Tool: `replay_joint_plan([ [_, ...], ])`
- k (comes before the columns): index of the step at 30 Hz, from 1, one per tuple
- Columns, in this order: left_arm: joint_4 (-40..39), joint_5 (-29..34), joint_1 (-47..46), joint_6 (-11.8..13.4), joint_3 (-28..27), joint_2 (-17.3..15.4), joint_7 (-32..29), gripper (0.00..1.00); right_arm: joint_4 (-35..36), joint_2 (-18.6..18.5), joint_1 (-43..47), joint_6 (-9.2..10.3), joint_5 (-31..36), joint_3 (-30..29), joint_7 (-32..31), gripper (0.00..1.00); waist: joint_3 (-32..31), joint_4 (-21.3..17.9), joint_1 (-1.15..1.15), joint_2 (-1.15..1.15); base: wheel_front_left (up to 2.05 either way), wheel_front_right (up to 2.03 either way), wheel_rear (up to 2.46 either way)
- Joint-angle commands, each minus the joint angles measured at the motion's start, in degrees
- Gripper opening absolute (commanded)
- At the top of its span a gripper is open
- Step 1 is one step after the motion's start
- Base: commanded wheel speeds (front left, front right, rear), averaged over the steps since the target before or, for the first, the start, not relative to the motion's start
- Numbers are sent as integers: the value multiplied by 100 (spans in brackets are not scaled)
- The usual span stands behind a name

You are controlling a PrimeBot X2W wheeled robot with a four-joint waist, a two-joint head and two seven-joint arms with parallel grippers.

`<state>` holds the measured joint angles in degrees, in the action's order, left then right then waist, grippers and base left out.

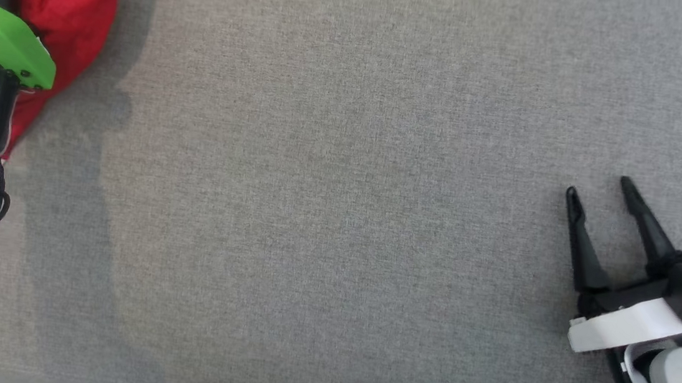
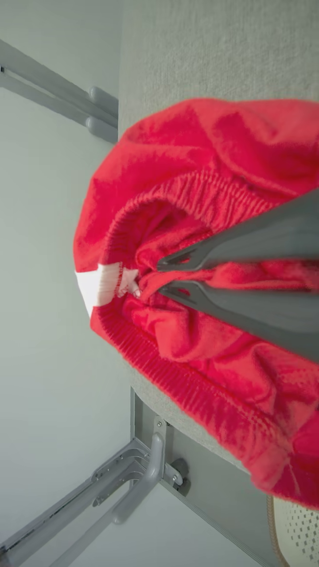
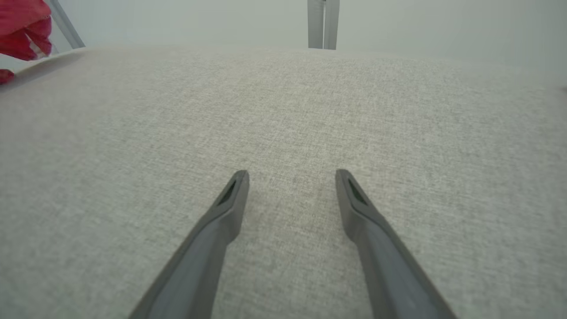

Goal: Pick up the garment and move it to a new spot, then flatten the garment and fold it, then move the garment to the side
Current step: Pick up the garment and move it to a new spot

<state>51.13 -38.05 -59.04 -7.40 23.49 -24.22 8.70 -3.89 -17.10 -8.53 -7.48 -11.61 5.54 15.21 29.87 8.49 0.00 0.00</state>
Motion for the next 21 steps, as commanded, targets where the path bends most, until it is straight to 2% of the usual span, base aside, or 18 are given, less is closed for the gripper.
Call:
replay_joint_plan([
  [1,-158,-29,169,-9,189,-109,124,0,-71,77,105,-1,-67,41,-11,100,-739,-46,0,0,0,0,0],
  [8,-1072,-214,614,-9,1068,-563,312,0,-204,378,362,-1,-129,84,-6,100,-1729,-488,0,0,0,0,0],
  [13,-1852,-378,888,-9,1532,-823,127,0,-211,529,648,-1,-164,-12,-6,100,-2285,-968,0,0,0,0,0],
  [15,-2156,-394,965,-9,1619,-885,67,0,-202,564,728,-1,-174,-35,-6,100,-2409,-1165,0,0,0,0,0],
  [21,-2900,-390,1229,31,1868,-755,-144,0,-166,635,928,-1,-177,-72,-5,100,-2680,-1655,0,0,0,0,0],
])
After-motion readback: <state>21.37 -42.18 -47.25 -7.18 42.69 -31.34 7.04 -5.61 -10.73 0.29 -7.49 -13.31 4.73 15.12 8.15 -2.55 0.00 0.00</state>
